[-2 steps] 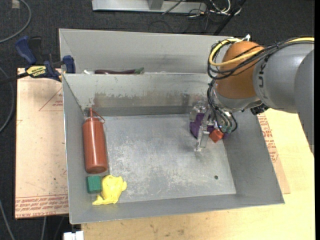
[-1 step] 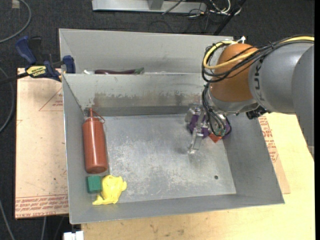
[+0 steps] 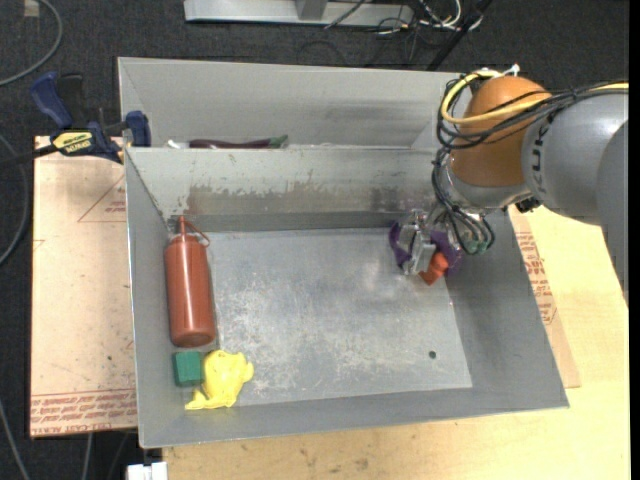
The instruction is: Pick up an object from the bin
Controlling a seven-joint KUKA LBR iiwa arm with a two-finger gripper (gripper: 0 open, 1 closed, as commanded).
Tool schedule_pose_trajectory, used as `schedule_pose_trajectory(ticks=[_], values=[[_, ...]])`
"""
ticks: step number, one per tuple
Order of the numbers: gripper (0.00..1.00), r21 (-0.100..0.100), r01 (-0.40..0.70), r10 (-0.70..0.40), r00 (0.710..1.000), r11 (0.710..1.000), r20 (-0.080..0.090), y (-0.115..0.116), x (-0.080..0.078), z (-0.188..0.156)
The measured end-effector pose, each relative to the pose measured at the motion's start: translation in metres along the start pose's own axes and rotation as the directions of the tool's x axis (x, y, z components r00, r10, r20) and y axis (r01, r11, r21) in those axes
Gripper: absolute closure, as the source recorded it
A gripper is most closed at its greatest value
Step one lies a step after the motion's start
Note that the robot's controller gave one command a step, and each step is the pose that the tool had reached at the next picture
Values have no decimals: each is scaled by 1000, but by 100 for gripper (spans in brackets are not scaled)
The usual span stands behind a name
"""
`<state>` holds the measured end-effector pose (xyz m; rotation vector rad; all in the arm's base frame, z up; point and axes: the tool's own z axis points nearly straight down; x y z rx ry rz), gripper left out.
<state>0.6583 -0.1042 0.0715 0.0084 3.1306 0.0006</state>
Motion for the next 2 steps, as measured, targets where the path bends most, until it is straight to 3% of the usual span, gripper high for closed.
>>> schedule_pose_trajectory(ticks=[1, 2], values=[[100, 0, 0, 0, 1000, 1000, 0, 0, 0, 0], [100, 1, 0, 0, 1000, 1000, 10, 0, -3, -107]])
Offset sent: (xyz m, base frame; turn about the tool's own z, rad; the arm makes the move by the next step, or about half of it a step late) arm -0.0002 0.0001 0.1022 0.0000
